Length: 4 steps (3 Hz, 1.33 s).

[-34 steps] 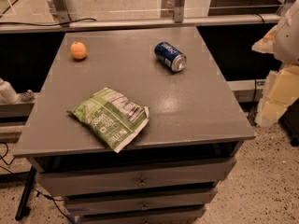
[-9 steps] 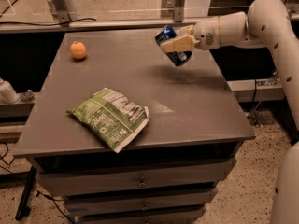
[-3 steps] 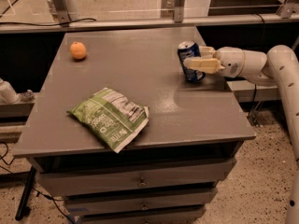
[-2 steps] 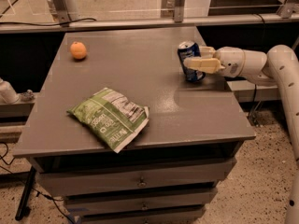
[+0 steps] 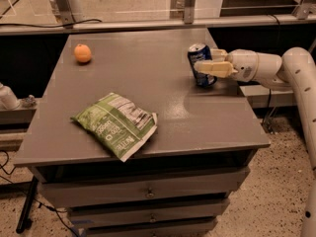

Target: Place pepsi can upright

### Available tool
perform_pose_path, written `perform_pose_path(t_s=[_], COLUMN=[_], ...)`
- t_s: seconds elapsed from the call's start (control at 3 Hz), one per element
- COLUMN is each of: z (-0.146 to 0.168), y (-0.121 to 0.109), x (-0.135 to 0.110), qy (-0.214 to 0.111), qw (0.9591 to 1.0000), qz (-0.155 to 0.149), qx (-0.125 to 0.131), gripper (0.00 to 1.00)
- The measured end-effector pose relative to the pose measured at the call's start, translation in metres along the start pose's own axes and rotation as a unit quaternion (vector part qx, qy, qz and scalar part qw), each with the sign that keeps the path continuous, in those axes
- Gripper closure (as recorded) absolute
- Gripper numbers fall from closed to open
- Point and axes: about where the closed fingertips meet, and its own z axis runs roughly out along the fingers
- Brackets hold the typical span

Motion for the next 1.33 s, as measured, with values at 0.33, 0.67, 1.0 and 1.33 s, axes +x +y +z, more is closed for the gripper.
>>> perform_pose_path(t_s=[0.33, 0.67, 1.0, 1.33], z=[0.000, -0.039, -0.075, -0.112], y=[0.000, 0.008, 0.015, 0.019], x=[0.000, -0.006, -0.012, -0.033], qy=[0.000, 0.025, 0.045, 0.053], qw=[1.0000, 0.9986, 0.9955, 0.9895], qz=[0.000, -0.044, -0.076, -0.109], qx=[0.000, 0.016, 0.036, 0.078], gripper=[0.11, 0.00, 0.00, 0.00])
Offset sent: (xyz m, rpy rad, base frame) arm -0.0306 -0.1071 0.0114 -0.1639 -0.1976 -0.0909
